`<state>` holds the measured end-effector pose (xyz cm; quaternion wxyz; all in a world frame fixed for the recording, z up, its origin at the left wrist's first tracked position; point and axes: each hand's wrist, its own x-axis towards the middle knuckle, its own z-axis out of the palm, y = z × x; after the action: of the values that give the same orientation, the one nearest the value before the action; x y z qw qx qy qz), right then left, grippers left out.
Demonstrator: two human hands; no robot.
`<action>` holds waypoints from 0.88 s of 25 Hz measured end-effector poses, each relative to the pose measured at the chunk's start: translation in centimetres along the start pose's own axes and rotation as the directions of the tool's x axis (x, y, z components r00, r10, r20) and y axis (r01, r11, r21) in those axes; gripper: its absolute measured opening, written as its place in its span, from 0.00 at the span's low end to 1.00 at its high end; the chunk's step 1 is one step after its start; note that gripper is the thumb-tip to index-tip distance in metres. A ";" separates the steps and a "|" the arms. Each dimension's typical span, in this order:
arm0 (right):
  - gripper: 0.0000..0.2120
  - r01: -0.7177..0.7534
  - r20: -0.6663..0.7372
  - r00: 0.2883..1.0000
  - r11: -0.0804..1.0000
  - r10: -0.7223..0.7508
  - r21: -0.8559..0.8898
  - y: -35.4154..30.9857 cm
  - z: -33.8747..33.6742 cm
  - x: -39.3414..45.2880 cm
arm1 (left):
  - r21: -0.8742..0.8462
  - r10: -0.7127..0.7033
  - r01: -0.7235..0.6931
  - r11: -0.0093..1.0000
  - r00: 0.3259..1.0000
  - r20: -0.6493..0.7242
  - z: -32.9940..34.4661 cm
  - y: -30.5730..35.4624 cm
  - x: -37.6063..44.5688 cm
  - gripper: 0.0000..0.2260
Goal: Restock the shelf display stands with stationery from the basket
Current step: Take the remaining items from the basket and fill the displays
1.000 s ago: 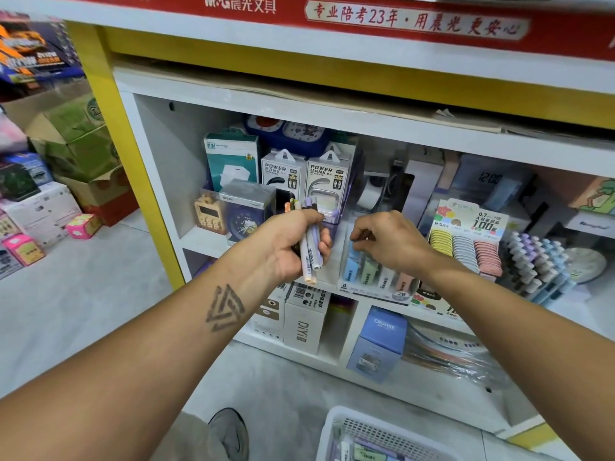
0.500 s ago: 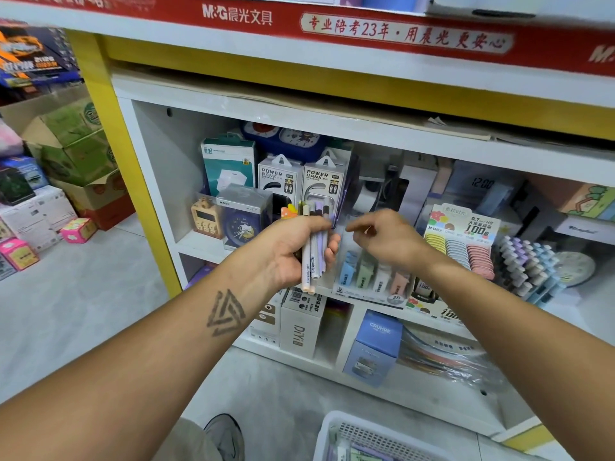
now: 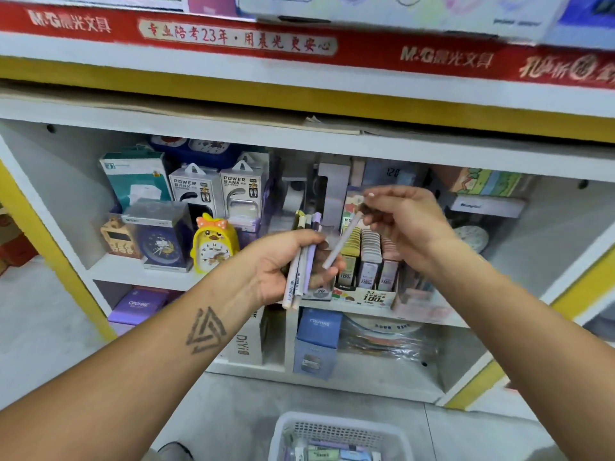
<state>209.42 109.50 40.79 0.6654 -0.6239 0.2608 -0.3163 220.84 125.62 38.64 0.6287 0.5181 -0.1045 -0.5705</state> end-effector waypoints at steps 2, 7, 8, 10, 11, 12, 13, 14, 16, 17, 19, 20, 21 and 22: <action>0.05 0.069 -0.080 0.994 0.998 -0.069 -0.001 -0.6 -2.8 -0.4 | 0.038 -0.029 0.029 0.999 1.000 -0.012 1.3 -0.5 0.8 0.16; 0.07 0.208 -0.146 0.961 0.960 -0.236 -0.187 -0.8 -8.6 -1.5 | 0.103 -0.086 0.086 0.991 0.996 -0.002 4.3 -1.8 2.7 0.13; 0.07 0.217 -0.138 0.959 0.953 -0.249 -0.213 -0.8 -9.2 -1.7 | 0.089 -0.087 0.085 0.992 0.996 0.015 4.8 -2.0 3.1 0.12; 0.08 0.225 -0.124 0.957 0.943 -0.261 -0.244 -0.7 -10.3 -2.0 | 0.052 -0.079 0.076 0.996 0.995 0.062 5.6 -2.3 3.6 0.08; 0.08 0.232 -0.118 0.956 0.938 -0.269 -0.259 -0.7 -10.7 -2.1 | 0.029 -0.075 0.073 0.997 0.994 0.085 6.1 -2.5 3.9 0.06; 0.08 0.237 -0.113 0.954 0.932 -0.276 -0.274 -0.8 -11.0 -2.2 | 0.009 -0.072 0.072 0.997 0.992 0.103 6.5 -2.6 4.1 0.05; 0.08 0.241 -0.113 0.953 0.926 -0.283 -0.291 -0.9 -11.4 -2.3 | -0.007 -0.067 0.069 0.998 0.991 0.115 6.8 -2.8 4.3 0.05; 0.08 0.242 -0.115 0.950 0.919 -0.290 -0.312 -1.0 -11.7 -2.4 | -0.022 -0.062 0.065 0.998 0.991 0.121 7.1 -2.9 4.5 0.05; 0.07 0.242 -0.121 0.945 0.897 -0.304 -0.369 -1.2 -12.4 -2.7 | -0.044 -0.056 0.062 0.997 0.991 0.124 7.7 -3.1 5.0 0.06; 0.07 0.242 -0.121 0.942 0.884 -0.313 -0.401 -1.3 -12.7 -2.8 | -0.050 -0.056 0.063 0.997 0.990 0.126 7.9 -3.2 5.1 0.07; 0.06 0.248 -0.112 0.937 0.855 -0.331 -0.455 -1.3 -13.3 -3.2 | -0.036 -0.055 0.060 0.998 0.991 0.125 8.3 -3.4 5.2 0.06; 0.06 0.255 -0.105 0.934 0.843 -0.341 -0.473 -1.3 -13.5 -3.3 | -0.021 -0.049 0.052 0.998 0.991 0.124 8.5 -3.6 5.3 0.06; 0.06 0.261 -0.102 0.931 0.833 -0.351 -0.488 -1.2 -13.8 -3.4 | -0.006 -0.040 0.041 0.999 0.992 0.122 8.7 -3.7 5.3 0.06; 0.06 0.266 -0.100 0.927 0.823 -0.361 -0.502 -1.1 -14.0 -3.5 | 0.004 -0.030 0.029 1.000 0.992 0.120 8.9 -3.8 5.3 0.06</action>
<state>196.60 102.71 40.49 0.4007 -0.7699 0.2869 -0.4054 213.86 117.24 37.21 0.6121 0.4850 -0.1351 -0.6098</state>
